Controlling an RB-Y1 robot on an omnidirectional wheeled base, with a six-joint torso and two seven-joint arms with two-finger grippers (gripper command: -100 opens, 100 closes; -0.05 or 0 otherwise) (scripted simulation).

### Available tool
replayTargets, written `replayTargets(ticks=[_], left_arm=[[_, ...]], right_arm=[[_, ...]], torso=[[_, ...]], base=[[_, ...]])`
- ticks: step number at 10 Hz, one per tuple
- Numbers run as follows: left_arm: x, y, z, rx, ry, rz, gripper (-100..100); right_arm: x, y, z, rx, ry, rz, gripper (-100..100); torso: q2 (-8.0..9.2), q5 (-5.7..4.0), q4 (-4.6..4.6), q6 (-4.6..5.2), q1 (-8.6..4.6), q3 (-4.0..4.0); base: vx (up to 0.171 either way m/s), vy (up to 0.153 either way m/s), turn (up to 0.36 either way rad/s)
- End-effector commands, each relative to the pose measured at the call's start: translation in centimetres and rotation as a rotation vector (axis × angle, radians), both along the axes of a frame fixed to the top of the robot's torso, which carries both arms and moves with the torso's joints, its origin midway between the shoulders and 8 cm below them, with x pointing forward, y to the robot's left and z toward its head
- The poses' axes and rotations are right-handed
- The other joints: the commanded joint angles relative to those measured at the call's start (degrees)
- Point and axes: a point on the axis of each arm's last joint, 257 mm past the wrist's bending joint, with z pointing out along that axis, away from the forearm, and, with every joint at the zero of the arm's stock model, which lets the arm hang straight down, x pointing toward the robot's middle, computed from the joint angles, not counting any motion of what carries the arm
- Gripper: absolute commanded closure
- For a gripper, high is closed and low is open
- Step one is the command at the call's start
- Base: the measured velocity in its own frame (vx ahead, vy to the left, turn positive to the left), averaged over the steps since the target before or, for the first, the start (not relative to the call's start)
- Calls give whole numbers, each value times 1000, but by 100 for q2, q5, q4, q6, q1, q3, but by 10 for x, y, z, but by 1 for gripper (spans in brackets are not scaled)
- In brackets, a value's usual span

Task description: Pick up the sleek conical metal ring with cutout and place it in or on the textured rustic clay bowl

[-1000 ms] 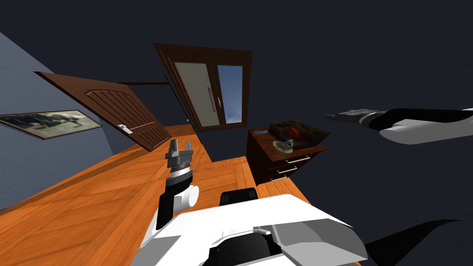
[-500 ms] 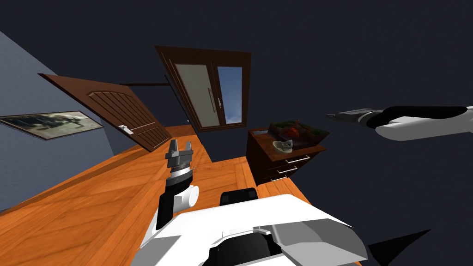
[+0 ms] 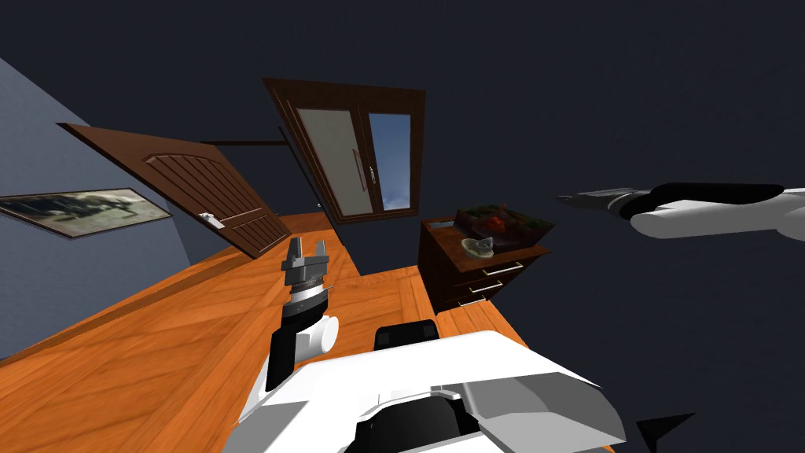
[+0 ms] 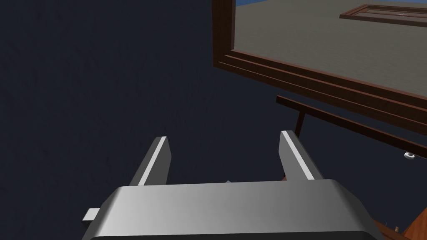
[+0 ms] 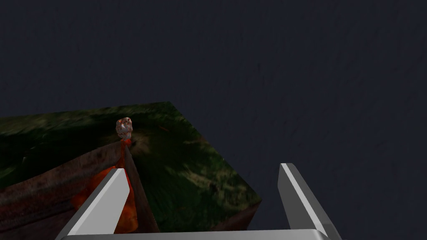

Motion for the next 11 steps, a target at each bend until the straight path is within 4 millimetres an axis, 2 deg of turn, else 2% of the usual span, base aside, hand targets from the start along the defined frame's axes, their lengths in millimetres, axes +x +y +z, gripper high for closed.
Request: replayTargets(ticks=[1,2,5,6,7,9,10,11], left_arm=[[0,0,0,0,0,0,0],[0,0,0,0,0,0,0],[0,0,0,0,0,0,0],[0,0,0,0,0,0,0],[0,0,0,0,0,0,0],[0,0,0,0,0,0,0],[0,0,0,0,0,0,0],[0,0,0,0,0,0,0]], right_arm=[[4,1,-1,6,14,-11,-100],[7,3,5,-7,25,-12,-100],[4,-1,-4,12,55,-32,-100],[5,-9,7,-5,29,-50,-100],[9,-6,5,10,21,-46,-100],[13,-3,-18,26,54,-42,-100],[16,-1,-22,40,57,-41,-100],[20,2,-17,54,52,-38,-100]], torso=[[0,0,0,0,0,0],[-7,4,-2,-1,5,-4],[-10,4,-3,-1,8,-6],[-9,4,-2,-1,7,-6],[5,2,1,2,0,2],[7,0,2,0,-1,4],[1,1,0,0,3,0],[-5,3,-1,-1,6,-3]], base=[[6,1,-1],[7,2,1],[2,0,1],[-43,-17,-58],[-54,-27,-27],[-26,-7,8],[0,0,0],[0,0,0]])
